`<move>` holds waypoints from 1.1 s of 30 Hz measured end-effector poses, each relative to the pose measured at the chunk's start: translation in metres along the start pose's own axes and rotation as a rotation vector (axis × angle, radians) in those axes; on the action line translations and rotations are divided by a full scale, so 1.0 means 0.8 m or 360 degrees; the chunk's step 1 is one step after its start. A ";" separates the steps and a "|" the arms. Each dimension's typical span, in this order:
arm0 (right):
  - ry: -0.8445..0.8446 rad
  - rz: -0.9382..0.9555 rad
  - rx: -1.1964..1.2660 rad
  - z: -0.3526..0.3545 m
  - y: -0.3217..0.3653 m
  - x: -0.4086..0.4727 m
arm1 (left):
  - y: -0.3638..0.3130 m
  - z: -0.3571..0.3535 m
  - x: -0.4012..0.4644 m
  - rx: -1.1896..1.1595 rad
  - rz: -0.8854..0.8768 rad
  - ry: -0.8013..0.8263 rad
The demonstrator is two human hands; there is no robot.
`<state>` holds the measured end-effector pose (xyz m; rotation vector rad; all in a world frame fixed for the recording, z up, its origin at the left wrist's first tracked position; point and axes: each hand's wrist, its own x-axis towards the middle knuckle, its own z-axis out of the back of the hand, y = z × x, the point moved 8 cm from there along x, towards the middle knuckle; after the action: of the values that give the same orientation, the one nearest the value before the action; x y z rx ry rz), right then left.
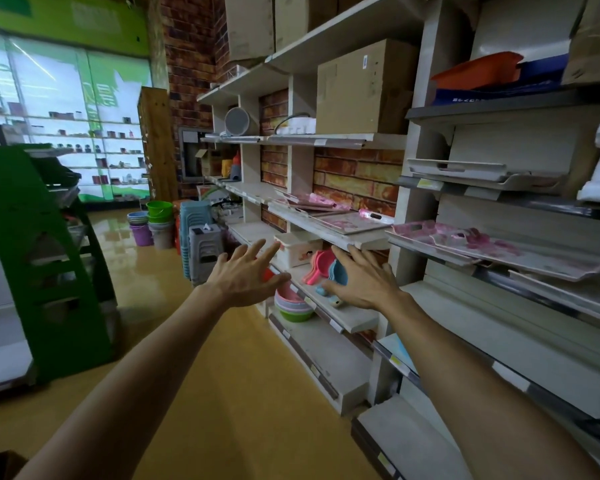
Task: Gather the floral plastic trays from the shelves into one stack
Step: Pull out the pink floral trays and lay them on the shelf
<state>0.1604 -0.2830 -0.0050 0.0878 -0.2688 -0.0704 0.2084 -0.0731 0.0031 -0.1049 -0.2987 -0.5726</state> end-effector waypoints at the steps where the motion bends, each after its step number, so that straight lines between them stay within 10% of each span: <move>1: -0.0006 -0.0006 0.0016 -0.002 0.001 0.015 | 0.010 -0.003 0.014 -0.0001 -0.0006 0.0004; 33: 0.0012 -0.0093 0.0056 -0.170 0.007 0.599 | 0.314 -0.167 0.515 0.0014 -0.0076 0.0004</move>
<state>0.6578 -0.3056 -0.0095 0.1307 -0.2601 -0.1235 0.7085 -0.1005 -0.0012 -0.0890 -0.3017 -0.6189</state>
